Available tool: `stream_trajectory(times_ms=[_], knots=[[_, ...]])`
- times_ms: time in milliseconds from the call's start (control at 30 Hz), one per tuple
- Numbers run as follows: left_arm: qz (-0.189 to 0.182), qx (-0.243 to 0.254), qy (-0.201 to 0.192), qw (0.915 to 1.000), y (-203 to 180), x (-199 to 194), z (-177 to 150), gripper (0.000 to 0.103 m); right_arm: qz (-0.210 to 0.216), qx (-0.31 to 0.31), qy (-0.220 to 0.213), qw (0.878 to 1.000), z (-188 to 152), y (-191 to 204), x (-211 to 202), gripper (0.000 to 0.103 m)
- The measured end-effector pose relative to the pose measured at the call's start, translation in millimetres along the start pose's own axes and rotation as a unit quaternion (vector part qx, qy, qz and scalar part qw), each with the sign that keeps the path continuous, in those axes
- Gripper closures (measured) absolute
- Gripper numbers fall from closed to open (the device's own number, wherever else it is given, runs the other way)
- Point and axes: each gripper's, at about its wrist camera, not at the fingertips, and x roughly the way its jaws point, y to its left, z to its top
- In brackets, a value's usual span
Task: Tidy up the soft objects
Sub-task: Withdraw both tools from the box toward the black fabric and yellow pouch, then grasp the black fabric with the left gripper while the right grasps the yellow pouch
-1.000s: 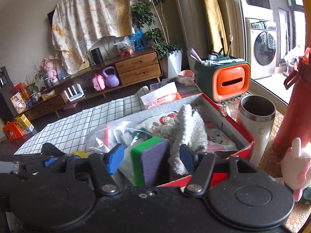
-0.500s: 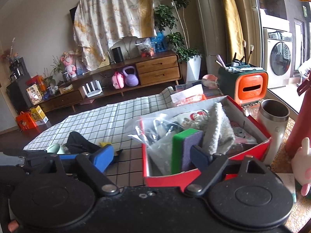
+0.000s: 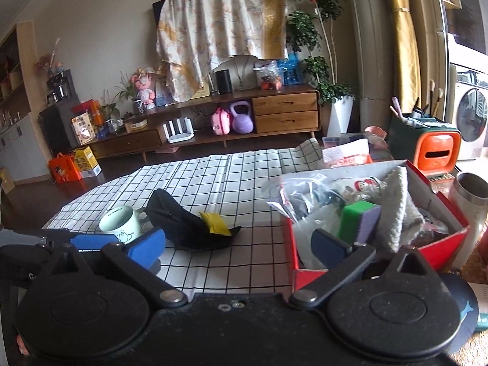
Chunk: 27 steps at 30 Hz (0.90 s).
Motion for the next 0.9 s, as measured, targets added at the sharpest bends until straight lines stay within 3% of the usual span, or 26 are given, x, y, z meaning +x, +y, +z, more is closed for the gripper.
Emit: stream_trajectory(times_ms=[333, 667, 900], knots=[[0.092, 0.003, -0.052, 0.9945, 28.4, 7.3, -14.0, 0.000, 0.018, -0.039, 0.022, 0.999, 11.0, 23.7, 31.5, 0.000], [0.117, 0.003, -0.036, 0.9924, 51.4, 46.2, -22.5, 0.000, 0.051, -0.078, 0.069, 0.993, 20.0, 50.5, 86.3, 0.001], [0.126, 0.016, -0.035, 0.9912, 61.0, 73.4, -27.5, 0.000, 0.058, -0.086, 0.121, 0.987, 27.2, 64.3, 143.1, 0.008]])
